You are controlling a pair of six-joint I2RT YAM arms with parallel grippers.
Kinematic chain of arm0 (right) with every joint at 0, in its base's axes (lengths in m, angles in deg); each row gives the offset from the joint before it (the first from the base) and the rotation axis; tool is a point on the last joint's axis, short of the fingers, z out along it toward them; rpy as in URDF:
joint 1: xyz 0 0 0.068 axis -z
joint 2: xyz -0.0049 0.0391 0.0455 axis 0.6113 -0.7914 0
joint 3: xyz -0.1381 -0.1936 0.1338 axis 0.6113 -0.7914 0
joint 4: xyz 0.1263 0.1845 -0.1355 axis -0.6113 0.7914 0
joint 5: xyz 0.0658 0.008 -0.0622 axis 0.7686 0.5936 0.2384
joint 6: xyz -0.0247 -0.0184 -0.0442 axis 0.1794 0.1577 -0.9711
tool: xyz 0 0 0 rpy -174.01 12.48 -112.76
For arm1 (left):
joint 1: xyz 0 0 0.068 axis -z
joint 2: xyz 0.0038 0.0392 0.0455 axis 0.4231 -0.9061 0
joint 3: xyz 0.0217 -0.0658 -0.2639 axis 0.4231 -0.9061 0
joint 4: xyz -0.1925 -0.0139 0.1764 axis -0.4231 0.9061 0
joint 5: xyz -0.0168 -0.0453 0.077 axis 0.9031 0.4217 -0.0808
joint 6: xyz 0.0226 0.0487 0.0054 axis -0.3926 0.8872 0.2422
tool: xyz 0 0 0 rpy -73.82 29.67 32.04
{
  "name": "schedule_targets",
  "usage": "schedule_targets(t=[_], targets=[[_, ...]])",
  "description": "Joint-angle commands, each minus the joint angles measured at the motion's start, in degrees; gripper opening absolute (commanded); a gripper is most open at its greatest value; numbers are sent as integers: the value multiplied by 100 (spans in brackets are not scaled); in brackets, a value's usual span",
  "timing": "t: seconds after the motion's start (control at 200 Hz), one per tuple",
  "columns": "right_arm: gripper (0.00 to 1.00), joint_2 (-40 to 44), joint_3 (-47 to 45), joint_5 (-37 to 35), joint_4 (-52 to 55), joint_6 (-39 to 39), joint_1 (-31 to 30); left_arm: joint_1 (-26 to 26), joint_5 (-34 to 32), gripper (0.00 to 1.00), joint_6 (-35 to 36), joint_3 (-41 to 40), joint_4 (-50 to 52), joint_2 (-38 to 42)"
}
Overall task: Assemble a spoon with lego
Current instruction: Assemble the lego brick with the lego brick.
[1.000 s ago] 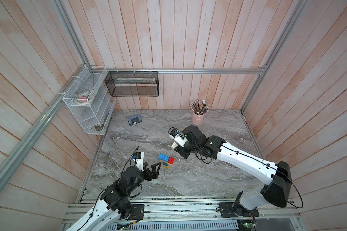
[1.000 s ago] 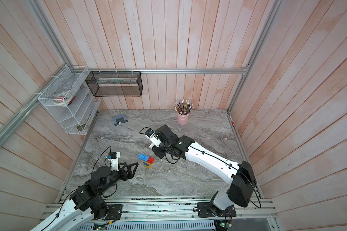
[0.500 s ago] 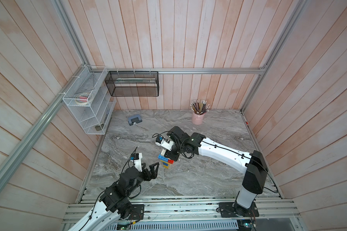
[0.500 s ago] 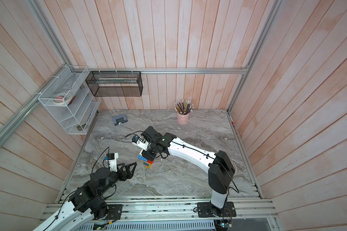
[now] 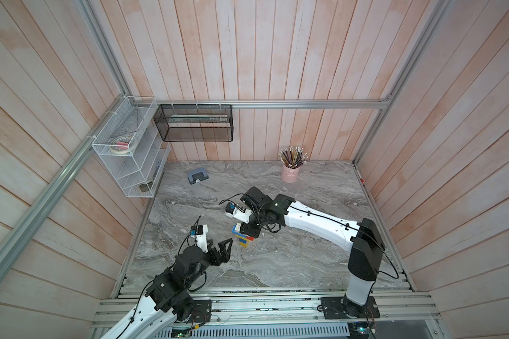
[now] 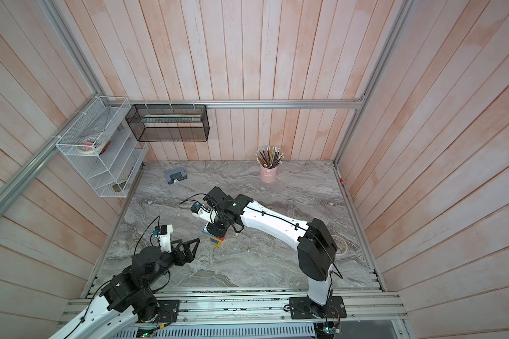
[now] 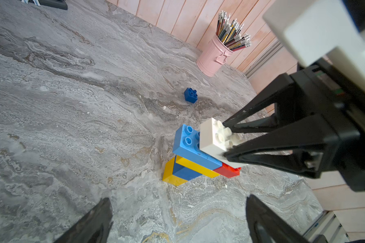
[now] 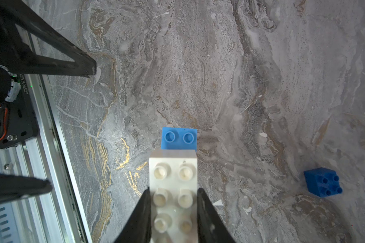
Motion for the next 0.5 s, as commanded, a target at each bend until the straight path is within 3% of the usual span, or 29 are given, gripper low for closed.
schedule_targets(t=[0.0,0.495], targets=[[19,-171,235,13,263,-113,-27,-34,-66,100,-8,-47,45,41],[19,-227,256,-51,368,-100,-27,-30,-71,100,32,-56,14,40]])
